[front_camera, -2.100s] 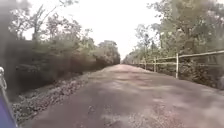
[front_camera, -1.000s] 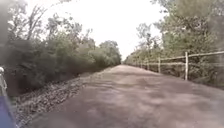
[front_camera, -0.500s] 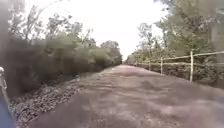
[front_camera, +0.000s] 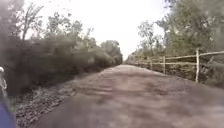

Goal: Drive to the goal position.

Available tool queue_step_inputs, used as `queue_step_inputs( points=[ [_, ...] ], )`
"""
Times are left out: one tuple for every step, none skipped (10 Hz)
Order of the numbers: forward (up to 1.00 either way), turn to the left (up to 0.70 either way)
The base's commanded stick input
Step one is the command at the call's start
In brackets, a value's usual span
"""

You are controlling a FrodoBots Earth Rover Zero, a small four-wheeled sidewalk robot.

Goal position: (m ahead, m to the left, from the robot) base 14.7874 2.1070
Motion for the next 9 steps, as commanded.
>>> queue_step_inputs(
  points=[
    [0.70,0.00],
    [0.70,0.00],
    [0.70,0.00],
    [0.70,0.00],
    [0.70,0.00],
    [0.70,0.00],
    [0.70,0.00],
    [0.70,0.00],
    [0.70,0.00]
  ],
)
